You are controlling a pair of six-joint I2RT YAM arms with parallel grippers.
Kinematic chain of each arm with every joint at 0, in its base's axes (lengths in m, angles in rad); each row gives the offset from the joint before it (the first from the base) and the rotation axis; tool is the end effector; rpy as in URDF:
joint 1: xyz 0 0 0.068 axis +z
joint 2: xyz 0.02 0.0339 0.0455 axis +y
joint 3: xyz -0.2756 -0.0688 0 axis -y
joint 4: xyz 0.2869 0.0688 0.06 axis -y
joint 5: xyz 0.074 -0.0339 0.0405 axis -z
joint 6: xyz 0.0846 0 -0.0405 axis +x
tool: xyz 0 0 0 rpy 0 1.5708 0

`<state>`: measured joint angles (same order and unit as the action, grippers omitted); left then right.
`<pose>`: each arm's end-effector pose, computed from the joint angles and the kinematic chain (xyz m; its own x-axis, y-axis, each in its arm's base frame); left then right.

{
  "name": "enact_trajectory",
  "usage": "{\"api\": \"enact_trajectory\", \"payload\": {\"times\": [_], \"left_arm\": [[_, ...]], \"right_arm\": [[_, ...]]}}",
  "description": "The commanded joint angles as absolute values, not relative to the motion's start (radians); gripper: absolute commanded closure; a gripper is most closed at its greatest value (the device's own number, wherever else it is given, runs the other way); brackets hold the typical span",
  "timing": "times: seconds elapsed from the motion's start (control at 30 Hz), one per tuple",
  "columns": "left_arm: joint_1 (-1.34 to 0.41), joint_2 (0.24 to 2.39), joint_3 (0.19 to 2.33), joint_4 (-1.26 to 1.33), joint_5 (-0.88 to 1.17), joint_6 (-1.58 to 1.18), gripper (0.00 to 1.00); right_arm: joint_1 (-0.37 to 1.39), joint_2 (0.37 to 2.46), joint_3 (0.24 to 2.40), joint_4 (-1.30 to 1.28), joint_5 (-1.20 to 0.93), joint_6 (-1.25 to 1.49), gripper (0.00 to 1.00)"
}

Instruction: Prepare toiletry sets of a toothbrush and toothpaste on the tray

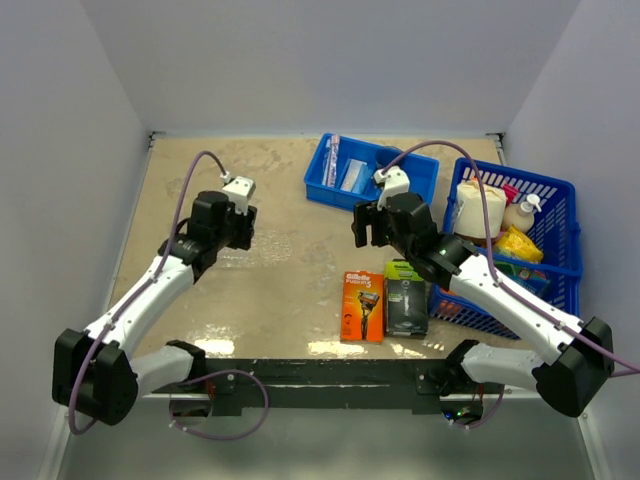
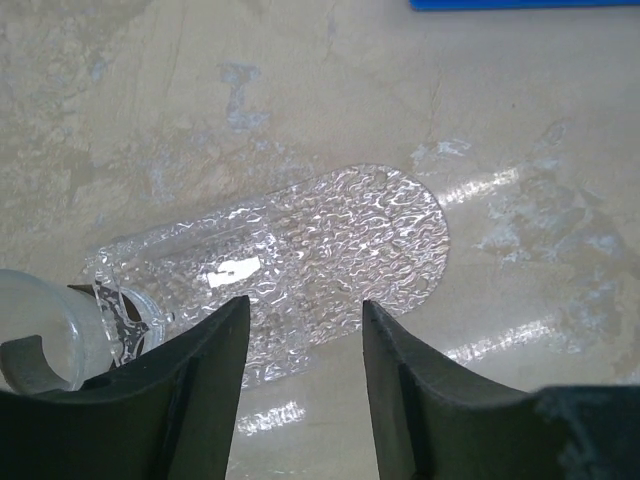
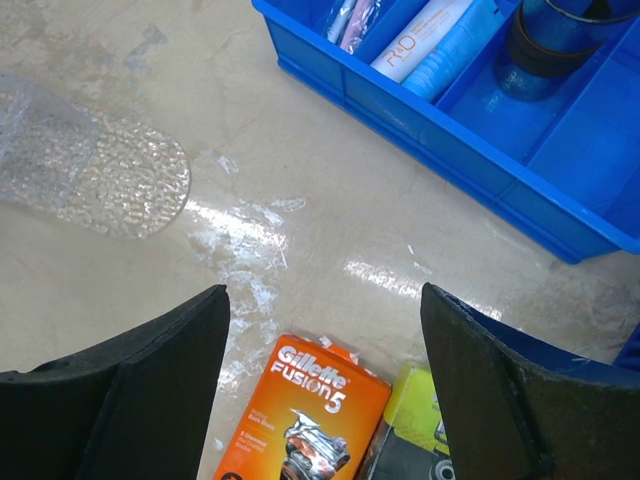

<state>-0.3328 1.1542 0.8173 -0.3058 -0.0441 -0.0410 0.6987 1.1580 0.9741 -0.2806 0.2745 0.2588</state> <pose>0.3093 -0.1030 0.2323 -0.5780 0.1565 -0.8009 0.2696 0.9630 -0.0064 0.2762 0.2021 0.3028 -0.4425 -0.0500 -0.8953 -0.3314 0.9369 0.1114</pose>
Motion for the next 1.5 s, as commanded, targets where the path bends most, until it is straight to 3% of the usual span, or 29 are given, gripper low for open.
{"api": "enact_trajectory", "payload": {"times": [0.0, 0.13, 0.4, 0.7, 0.9, 1.17, 1.47], "left_arm": [[-0.319, 1.062, 0.811, -0.209, -0.006, -0.063, 0.46], [-0.276, 1.031, 0.831, -0.19, 0.054, -0.106, 0.43], [-0.244, 1.035, 0.795, -0.186, 0.04, -0.054, 0.24], [-0.244, 1.063, 0.773, -0.173, 0.132, -0.086, 0.22], [-0.244, 0.991, 0.756, -0.172, 0.066, -0.083, 0.21], [-0.244, 0.965, 0.756, -0.172, 0.06, -0.083, 0.21], [-0.244, 0.956, 0.756, -0.175, 0.078, -0.087, 0.21]], "right_arm": [[0.672, 1.135, 1.035, -0.302, 0.301, 0.275, 0.19], [0.612, 1.161, 1.08, -0.317, 0.252, 0.252, 0.18], [0.437, 1.314, 1.271, -0.382, 0.213, 0.147, 0.19], [0.364, 1.661, 1.603, -0.459, 0.137, 0.023, 0.2], [0.347, 1.932, 1.865, -0.597, 0.112, -0.024, 0.28], [0.347, 2.085, 2.039, -0.661, 0.115, -0.083, 0.33], [0.345, 2.154, 2.075, -0.67, 0.155, -0.124, 0.36]]}}
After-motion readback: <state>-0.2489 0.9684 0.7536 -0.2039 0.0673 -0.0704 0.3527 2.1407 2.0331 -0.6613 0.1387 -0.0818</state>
